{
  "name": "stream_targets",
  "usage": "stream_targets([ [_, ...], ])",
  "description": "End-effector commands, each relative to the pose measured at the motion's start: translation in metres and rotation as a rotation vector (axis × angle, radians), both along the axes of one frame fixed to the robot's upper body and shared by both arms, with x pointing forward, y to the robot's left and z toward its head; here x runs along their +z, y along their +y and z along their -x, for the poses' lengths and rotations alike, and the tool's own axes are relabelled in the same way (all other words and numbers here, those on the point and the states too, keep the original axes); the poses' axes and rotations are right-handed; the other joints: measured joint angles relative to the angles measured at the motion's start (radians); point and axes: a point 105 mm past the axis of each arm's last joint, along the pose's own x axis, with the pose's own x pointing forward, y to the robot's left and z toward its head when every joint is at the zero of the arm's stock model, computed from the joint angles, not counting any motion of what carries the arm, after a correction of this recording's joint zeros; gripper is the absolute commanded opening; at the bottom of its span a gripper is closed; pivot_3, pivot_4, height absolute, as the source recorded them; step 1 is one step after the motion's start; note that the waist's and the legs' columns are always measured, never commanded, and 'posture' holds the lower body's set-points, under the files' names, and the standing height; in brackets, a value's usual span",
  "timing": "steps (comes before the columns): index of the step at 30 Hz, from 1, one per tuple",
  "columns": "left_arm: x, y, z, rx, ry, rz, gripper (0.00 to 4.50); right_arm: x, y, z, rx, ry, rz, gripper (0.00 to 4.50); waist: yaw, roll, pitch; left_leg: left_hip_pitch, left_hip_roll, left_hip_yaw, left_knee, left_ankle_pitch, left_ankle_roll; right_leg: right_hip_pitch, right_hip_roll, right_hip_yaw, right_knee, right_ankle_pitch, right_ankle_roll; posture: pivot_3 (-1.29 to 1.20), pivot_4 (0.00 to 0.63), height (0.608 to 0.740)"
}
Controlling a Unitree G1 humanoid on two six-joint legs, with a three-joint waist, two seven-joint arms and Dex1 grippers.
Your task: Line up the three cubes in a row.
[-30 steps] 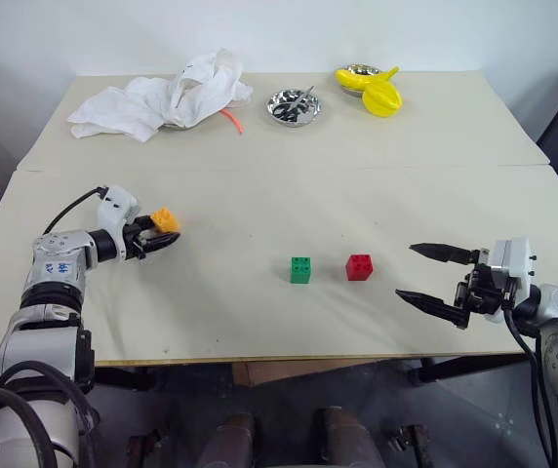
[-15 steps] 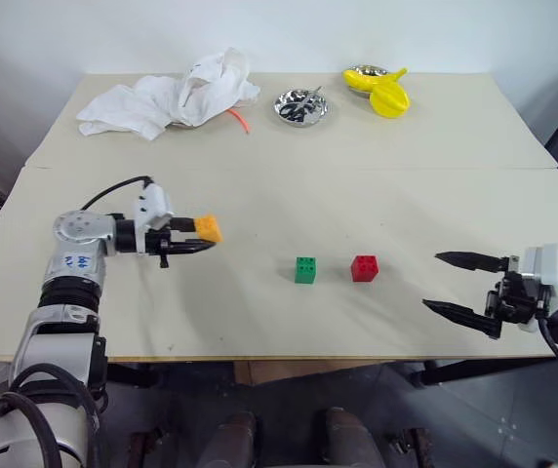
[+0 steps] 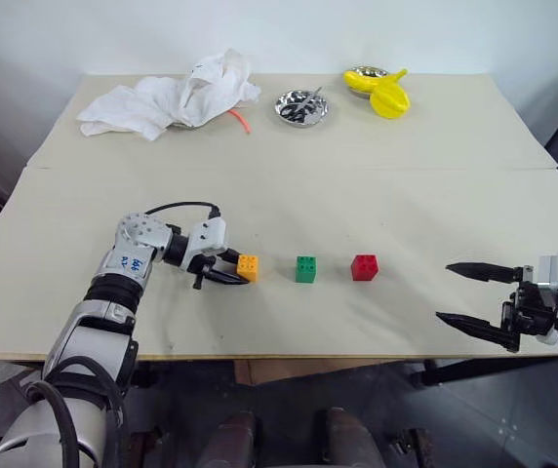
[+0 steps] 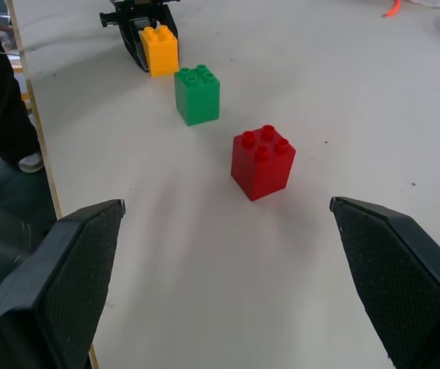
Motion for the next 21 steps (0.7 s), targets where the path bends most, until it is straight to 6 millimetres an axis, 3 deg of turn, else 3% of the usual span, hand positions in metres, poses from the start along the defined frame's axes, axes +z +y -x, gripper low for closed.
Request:
stream_targets([
  [1, 0.001, 0.004, -0.003, 0.013, -0.013, -0.011, 1.48, 0.011, -0.001, 0.005, 0.001, -0.042, 0.010, 4.50, 0.000, 0.000, 0.000, 0.000, 0.000, 0.000, 0.000, 0.000, 0.000, 0.000, 0.000, 0.000, 0.000, 0.000, 0.000, 0.00, 0.150, 0.740],
  [14, 0.002, -0.003, -0.008, 0.027, -0.004, 0.023, 1.48, 0.009, 0.010, 0.001, 0.000, -0.052, -0.005, 4.50, 0.004, 0.000, 0.000, 0.000, -0.001, -0.001, 0.004, 0.000, 0.000, 0.001, -0.001, 0.000, 0.000, 0.000, 0.000, 0.00, 0.150, 0.740],
  [15, 0.002, -0.003, -0.008, 0.027, -0.005, 0.024, 2.21, 0.009, 0.010, 0.001, 0.000, -0.052, -0.006, 4.50, 0.004, 0.000, 0.000, 0.000, -0.001, -0.001, 0.004, 0.000, 0.001, 0.002, -0.001, -0.001, 0.000, 0.000, 0.000, 0.00, 0.150, 0.740],
  [21, 0.015, 0.004, -0.008, 0.027, -0.070, 0.094, 4.03, 0.008, 0.014, 0.001, 0.003, -0.052, -0.015, 4.50, 0.001, 0.000, 0.000, 0.000, -0.001, -0.001, 0.004, 0.000, 0.001, 0.001, -0.001, -0.001, 0.000, 0.000, 0.000, 0.00, 0.150, 0.740],
])
